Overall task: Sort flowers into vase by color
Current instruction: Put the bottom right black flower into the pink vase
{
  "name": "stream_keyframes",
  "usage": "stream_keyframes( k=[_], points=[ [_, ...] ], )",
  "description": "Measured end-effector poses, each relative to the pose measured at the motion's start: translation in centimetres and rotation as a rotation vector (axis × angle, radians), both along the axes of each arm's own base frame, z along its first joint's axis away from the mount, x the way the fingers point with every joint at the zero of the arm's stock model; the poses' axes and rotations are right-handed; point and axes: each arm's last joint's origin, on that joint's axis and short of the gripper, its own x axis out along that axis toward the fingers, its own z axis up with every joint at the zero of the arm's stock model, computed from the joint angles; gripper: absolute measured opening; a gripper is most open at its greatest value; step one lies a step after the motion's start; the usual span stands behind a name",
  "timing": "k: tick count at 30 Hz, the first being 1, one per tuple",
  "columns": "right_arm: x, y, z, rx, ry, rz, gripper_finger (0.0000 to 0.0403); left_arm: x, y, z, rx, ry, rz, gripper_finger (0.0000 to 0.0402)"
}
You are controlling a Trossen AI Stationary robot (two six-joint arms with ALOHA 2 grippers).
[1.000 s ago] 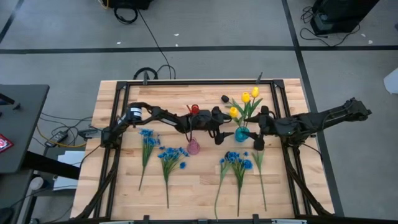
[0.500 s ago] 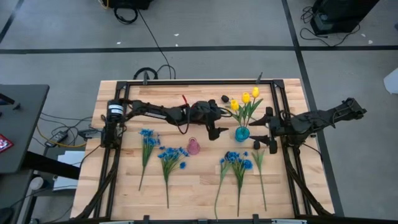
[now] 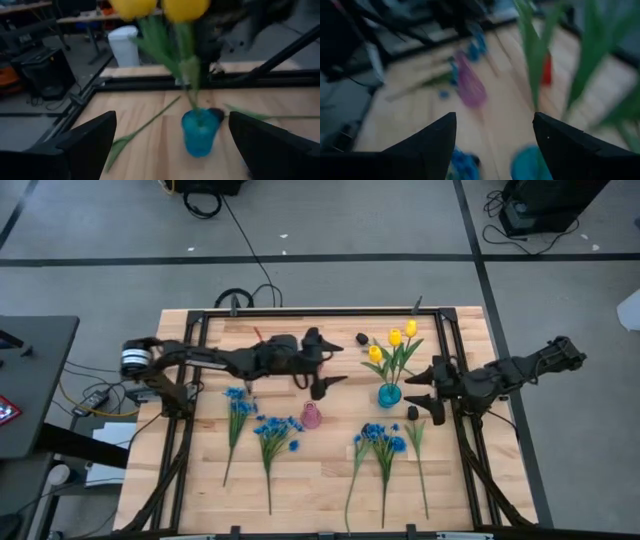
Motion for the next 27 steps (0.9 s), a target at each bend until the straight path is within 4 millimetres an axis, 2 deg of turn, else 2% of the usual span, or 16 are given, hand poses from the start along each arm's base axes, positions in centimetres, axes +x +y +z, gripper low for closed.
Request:
stream_keyframes(
  k=[7,14,17,21,27],
  points=[
    [0.6,0.1,-2.3,0.139,0.280,-0.078,0.0256,-4.2,-1.9,1.8,-0.026,0.048,0.044,0.0392],
    [2.2,1.2,-3.6,0.296,0.446,-0.035,0.0250,-7.0,-5.6,3.0,0.039,0.067,0.143,0.0392],
    [2.7,1.8,-3.5,0.324,0.477,-0.047,0.0250,-7.8,-7.0,3.7,0.079,0.054,0.179,0.0392],
    [3.7,2.8,-2.4,0.374,0.517,-0.079,0.0249,-8.3,-8.9,3.8,0.053,0.054,0.129,0.0392],
    [5.4,4.9,-1.9,0.413,0.705,-0.183,0.0244,-9.2,-11.7,3.2,0.076,0.057,0.082,0.0392]
  ],
)
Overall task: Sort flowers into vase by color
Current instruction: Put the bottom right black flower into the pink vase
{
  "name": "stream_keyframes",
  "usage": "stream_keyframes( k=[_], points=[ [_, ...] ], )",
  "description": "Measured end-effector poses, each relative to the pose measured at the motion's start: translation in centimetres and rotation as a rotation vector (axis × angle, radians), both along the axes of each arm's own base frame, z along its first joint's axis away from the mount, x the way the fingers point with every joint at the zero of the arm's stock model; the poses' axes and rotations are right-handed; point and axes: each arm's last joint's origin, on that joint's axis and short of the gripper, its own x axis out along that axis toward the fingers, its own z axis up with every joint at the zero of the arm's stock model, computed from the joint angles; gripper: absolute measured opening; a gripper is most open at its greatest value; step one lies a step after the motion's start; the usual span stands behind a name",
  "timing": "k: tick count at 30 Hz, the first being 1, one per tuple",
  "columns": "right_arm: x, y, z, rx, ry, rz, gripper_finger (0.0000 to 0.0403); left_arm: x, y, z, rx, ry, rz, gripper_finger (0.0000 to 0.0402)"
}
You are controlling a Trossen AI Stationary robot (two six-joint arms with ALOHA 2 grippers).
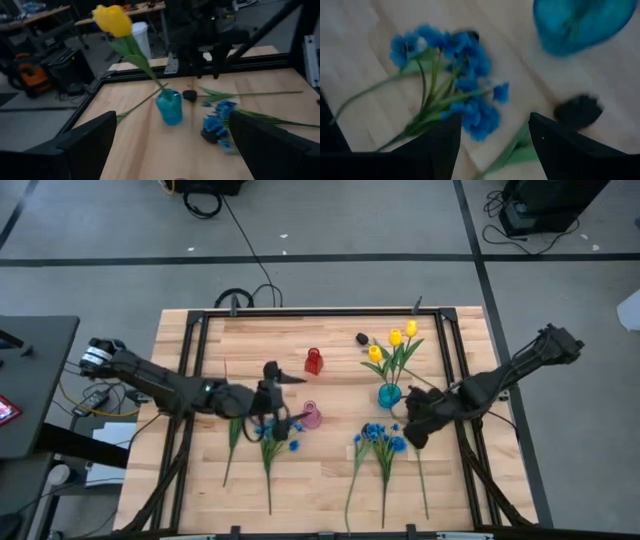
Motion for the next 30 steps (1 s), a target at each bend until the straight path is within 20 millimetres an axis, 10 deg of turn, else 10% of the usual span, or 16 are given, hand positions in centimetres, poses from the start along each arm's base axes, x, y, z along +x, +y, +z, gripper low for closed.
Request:
stream_keyframes(
  k=[10,30],
  points=[
    [1.3,3.9,-4.5,0.081,0.429,-0.154,0.0232,-3.2,-1.0,-2.8,-0.047,-0.061,-0.132,0.0392],
    [2.7,8.2,-9.5,0.142,0.550,-0.359,0.0155,-9.3,1.5,-6.0,-0.031,-0.254,-0.137,0.0392]
  ],
)
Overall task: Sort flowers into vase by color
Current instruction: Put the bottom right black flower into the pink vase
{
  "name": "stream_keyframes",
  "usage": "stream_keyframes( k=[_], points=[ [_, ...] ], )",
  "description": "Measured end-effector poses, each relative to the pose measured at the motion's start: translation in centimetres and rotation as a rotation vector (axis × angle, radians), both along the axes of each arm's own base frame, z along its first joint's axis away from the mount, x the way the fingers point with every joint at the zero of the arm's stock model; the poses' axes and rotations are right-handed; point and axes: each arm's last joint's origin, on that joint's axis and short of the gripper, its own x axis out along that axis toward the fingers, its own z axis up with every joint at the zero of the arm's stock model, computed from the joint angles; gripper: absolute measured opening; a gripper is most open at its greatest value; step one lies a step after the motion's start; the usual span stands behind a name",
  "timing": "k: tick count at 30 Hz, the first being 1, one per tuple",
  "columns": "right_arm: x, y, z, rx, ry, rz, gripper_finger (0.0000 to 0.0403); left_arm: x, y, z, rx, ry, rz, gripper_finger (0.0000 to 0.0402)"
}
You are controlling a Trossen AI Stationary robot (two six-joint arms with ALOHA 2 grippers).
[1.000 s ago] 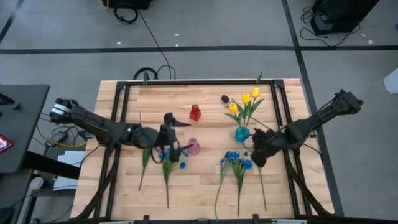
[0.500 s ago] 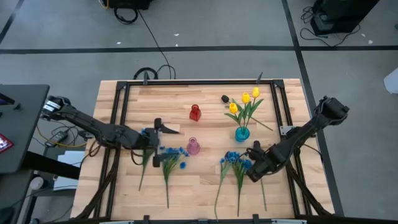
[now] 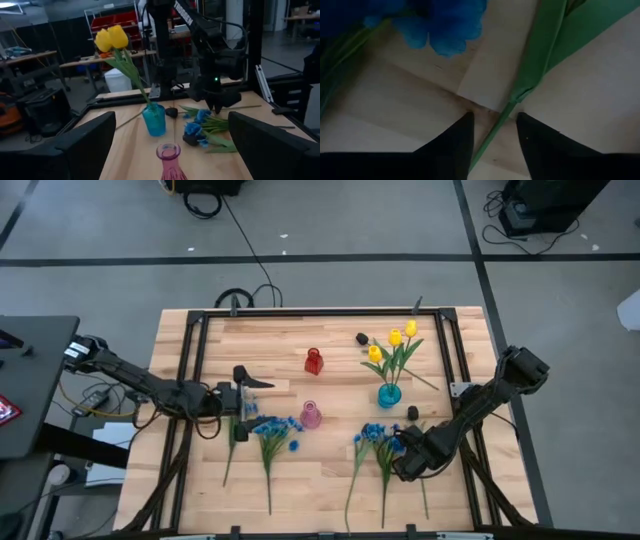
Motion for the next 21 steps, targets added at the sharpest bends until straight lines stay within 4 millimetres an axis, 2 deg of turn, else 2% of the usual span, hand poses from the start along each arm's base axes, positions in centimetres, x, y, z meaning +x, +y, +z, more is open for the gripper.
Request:
stream_keyframes(
  k=[10,17,21],
  points=[
    [0.1,0.0,-0.2,-0.019,-0.020,0.000,0.0014,0.3,0.0,-0.4,-0.058,0.003,0.020,0.0392],
    [0.0,0.0,0.2,-0.013,-0.029,-0.010,0.0015,0.7,-0.7,-1.2,-0.177,0.048,-0.116,0.0392],
    [-0.2,-0.1,2.0,-0.081,-0.065,-0.007,0.0005,0.5,-0.7,-1.2,-0.167,0.066,-0.120,0.0392]
  ],
)
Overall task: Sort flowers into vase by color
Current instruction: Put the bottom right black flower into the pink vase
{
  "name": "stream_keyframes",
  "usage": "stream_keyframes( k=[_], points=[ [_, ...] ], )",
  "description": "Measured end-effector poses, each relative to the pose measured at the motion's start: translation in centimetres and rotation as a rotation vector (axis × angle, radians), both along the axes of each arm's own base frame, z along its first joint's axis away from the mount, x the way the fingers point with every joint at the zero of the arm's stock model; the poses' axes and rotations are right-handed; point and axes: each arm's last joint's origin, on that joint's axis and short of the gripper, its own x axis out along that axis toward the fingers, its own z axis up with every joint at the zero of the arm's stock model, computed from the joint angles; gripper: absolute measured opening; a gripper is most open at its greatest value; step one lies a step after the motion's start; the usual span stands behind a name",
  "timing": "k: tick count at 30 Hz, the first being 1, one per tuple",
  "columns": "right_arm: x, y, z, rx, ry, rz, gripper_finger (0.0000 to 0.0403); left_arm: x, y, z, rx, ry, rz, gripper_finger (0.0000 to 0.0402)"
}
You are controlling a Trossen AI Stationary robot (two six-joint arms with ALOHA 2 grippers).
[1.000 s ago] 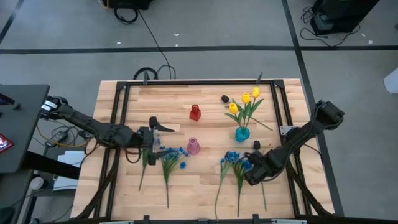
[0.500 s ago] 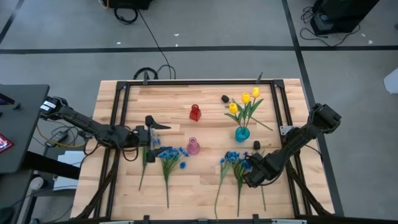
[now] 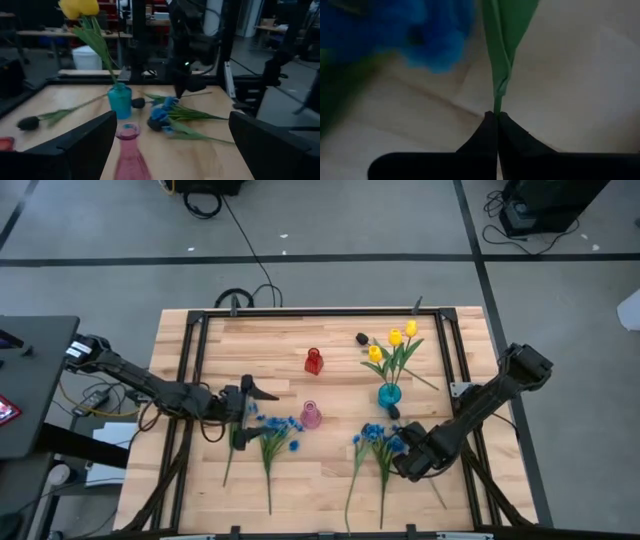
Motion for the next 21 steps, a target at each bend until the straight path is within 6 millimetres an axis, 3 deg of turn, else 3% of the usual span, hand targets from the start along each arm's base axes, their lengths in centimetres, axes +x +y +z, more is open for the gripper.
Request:
stream_keyframes(
  k=[14,21],
  points=[
    [-1.3,-0.6,6.7,-0.202,-0.179,0.044,0.0005,-0.3,0.6,0.3,0.079,-0.014,0.155,0.0392],
    [-0.9,-0.2,9.1,-0.186,-0.287,0.140,0.0005,-0.3,0.6,0.2,0.032,-0.008,0.163,0.0392]
  ],
)
